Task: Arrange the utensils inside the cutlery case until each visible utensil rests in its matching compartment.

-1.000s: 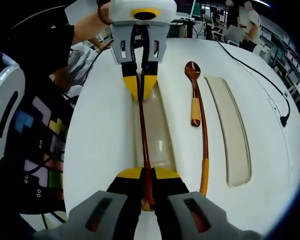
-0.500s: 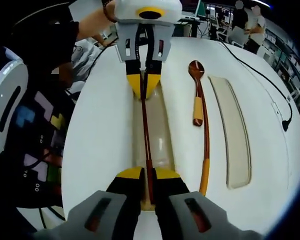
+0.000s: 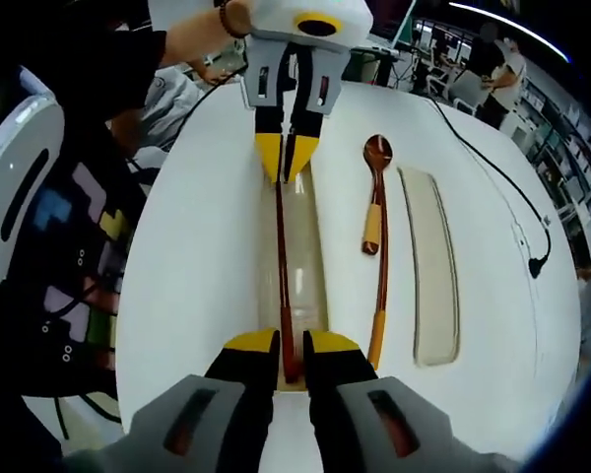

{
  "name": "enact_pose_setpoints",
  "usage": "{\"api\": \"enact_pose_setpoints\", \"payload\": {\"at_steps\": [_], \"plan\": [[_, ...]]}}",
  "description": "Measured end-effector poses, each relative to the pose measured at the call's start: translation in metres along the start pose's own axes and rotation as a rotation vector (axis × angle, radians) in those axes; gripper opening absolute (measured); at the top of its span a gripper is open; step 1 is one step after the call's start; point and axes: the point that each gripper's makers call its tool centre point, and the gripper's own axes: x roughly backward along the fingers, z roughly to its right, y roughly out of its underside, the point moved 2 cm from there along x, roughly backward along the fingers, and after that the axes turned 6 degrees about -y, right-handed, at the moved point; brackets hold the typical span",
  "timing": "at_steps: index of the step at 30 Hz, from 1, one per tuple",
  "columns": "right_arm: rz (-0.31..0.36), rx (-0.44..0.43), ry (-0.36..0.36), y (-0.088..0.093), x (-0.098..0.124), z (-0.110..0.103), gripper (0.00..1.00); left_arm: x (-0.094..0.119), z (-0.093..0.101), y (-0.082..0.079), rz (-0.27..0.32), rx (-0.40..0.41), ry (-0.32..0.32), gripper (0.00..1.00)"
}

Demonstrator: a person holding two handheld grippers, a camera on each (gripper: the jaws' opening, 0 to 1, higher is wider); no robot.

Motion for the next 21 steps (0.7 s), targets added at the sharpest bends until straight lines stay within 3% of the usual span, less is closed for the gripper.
{"api": "enact_pose_setpoints", "payload": {"at_steps": [4, 14, 18, 21], "plan": [[0.02, 0.0, 0.029, -0.003, 0.005, 0.005, 0.1, 0.008, -0.009, -0.006, 0.02, -0.026, -0.066, 0.04], [0.066, 0.008, 0.095, -0.013, 0.019, 0.011, 0.11, 0.009, -0.028, -0.026, 0.031, -0.074, -0.123, 0.04], [0.08, 0.012, 0.124, -0.015, 0.023, 0.017, 0.12, 0.014, -0.041, -0.043, 0.066, -0.172, -0.229, 0.05], [0.085, 0.006, 0.144, -0.014, 0.026, 0.025, 0.12, 0.014, -0.043, -0.052, 0.075, -0.206, -0.249, 0.05]]}}
